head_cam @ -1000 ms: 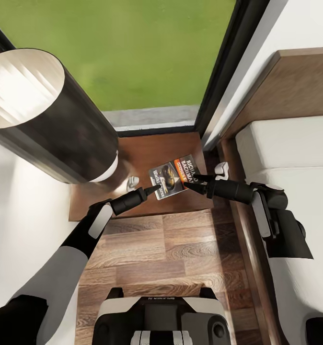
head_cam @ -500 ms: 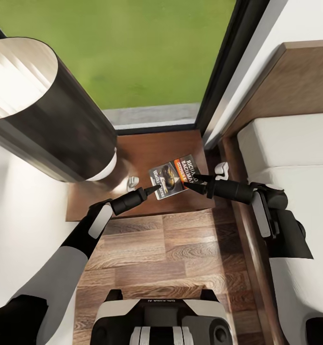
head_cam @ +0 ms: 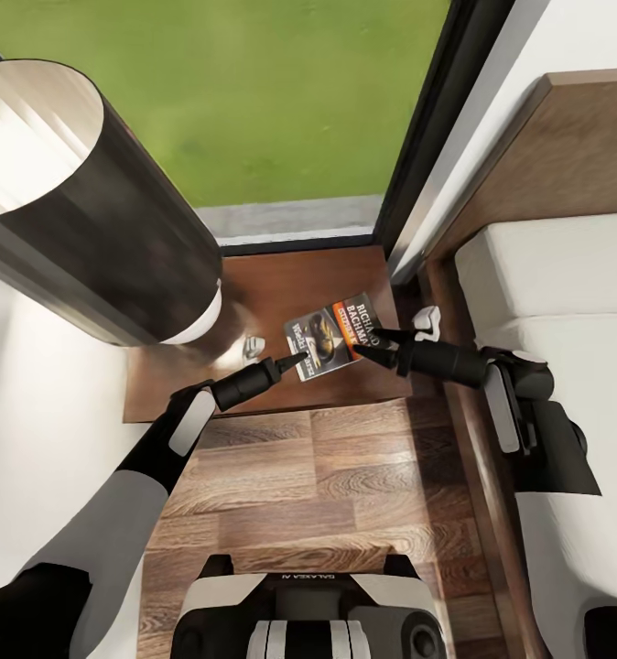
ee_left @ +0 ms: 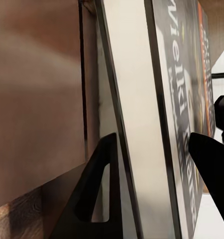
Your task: In the bedroom, move the book from the bed onto either nightstand, and place the two sandals side by side next to the bed.
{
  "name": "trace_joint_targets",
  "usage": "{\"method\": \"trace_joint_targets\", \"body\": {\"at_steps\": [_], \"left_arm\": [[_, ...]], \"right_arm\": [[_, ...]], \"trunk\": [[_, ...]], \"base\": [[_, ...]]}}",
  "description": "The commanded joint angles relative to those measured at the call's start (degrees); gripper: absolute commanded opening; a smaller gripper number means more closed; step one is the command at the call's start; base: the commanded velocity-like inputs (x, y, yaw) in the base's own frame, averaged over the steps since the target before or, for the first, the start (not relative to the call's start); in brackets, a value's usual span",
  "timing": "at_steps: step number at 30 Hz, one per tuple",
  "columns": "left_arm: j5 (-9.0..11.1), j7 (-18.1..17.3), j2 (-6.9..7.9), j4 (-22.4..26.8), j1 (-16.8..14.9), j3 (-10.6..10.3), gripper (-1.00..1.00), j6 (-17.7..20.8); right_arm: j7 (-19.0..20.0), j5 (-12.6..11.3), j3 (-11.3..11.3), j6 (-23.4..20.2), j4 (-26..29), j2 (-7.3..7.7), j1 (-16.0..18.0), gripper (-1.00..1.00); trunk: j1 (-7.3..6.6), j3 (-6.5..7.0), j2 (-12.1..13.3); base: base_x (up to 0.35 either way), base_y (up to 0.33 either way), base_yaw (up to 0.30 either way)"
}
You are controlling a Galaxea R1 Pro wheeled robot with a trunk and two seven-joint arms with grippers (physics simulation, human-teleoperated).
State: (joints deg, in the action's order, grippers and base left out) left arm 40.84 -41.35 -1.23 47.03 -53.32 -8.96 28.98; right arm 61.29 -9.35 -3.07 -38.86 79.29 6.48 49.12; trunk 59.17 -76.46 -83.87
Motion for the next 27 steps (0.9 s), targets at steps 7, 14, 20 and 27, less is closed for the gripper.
{"method": "trace_joint_targets", "body": {"at_steps": [7,14,20,27], "left_arm": [[1.7,-0.05,0.0,0.05,-0.03,-0.17,-1.0,-0.72],[1.91,-0.05,0.0,-0.11,0.09,-0.14,-1.0,-1.09],[2.28,-0.06,-0.09,-1.77,0.3,-0.1,-1.0,-4.42],[2.49,-0.05,-0.15,-2.17,0.32,-0.09,-1.0,-6.04]], "right_arm": [[-0.12,0.81,-0.08,4.54,0.41,0.07,-0.27,1.0],[-0.63,1.79,-1.53,10.23,0.84,1.11,-2.44,1.0],[-0.72,1.94,-8.38,10.3,0.69,1.68,-3.31,1.0],[-0.79,1.94,-9.28,10.23,0.34,1.55,-3.64,1.0]], "trunk": [[0.0,-0.02,-0.01],[0.0,-0.02,-0.01],[0.0,-0.02,-0.01],[0.0,-0.02,-0.01]], "base": [[0.0,0.0,0.0],[0.0,0.0,0.0],[0.0,0.0,0.0],[0.0,0.0,0.0]]}}
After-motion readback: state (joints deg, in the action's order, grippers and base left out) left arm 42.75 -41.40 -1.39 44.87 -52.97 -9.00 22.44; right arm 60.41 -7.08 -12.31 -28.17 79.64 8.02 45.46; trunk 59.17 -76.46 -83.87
